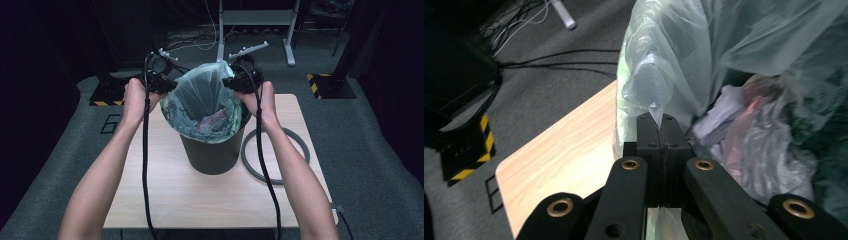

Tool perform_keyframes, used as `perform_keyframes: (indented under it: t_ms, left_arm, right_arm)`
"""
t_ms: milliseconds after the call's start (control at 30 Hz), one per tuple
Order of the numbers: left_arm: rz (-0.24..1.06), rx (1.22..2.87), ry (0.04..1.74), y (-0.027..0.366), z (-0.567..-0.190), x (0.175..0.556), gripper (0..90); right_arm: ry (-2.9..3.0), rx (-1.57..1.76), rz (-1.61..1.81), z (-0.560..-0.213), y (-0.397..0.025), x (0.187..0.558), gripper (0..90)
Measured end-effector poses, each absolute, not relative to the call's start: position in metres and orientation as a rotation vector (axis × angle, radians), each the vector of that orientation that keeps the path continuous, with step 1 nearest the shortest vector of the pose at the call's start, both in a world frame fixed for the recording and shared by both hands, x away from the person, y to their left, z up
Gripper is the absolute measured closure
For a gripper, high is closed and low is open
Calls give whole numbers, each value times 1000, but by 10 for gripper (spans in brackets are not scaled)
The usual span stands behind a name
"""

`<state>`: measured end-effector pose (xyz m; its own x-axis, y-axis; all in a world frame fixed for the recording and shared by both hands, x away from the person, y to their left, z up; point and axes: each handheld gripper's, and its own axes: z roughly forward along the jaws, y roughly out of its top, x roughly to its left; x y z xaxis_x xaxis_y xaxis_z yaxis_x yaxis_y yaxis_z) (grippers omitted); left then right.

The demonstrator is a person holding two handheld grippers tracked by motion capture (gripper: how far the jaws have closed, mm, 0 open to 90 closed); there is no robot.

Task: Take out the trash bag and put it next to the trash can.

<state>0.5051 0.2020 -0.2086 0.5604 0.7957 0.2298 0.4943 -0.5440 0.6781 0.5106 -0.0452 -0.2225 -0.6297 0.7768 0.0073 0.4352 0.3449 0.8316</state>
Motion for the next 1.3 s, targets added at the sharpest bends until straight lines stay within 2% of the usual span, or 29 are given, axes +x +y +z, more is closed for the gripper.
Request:
perform_keyframes:
  t_ms: [233,467,600,633,667,733,767,833,933,967,1033,1100,1200,1300]
  left_arm:
    - [529,2208,931,184,-205,501,898]
    - [242,2155,862,151,-240,507,890]
    - [132,2127,842,141,-254,513,798]
    - [132,2126,842,139,-255,513,778]
    - [130,2128,834,138,-254,513,703]
    - [144,2126,824,135,-253,512,634]
    - [142,2120,819,135,-252,511,557]
    - [155,2114,812,133,-250,509,486]
    - [137,2082,810,135,-249,510,315]
    - [127,2076,801,136,-248,510,285]
    - [120,2084,808,135,-249,511,250]
    - [167,2123,825,131,-249,511,230]
    - [210,2153,863,125,-250,511,257]
    - [246,2163,902,122,-252,511,336]
  right_arm:
    - [2240,1054,1219,-224,-36,511,900]
    - [2268,1074,1256,-232,-31,514,900]
    - [2275,1090,1252,-238,-31,515,900]
    - [2278,1092,1250,-238,-32,516,900]
    - [2276,1098,1256,-239,-32,516,900]
    - [2266,1100,1253,-238,-32,516,900]
    - [2263,1098,1251,-237,-31,516,900]
    - [2258,1097,1242,-237,-30,515,900]
    - [2248,1103,1222,-237,-28,516,900]
    - [2247,1107,1220,-237,-27,517,900]
    - [2248,1111,1202,-237,-26,518,900]
    - [2250,1107,1221,-238,-24,519,900]
    - [2261,1129,1278,-236,-21,519,900]
    - [2273,1129,1319,-235,-20,516,900]
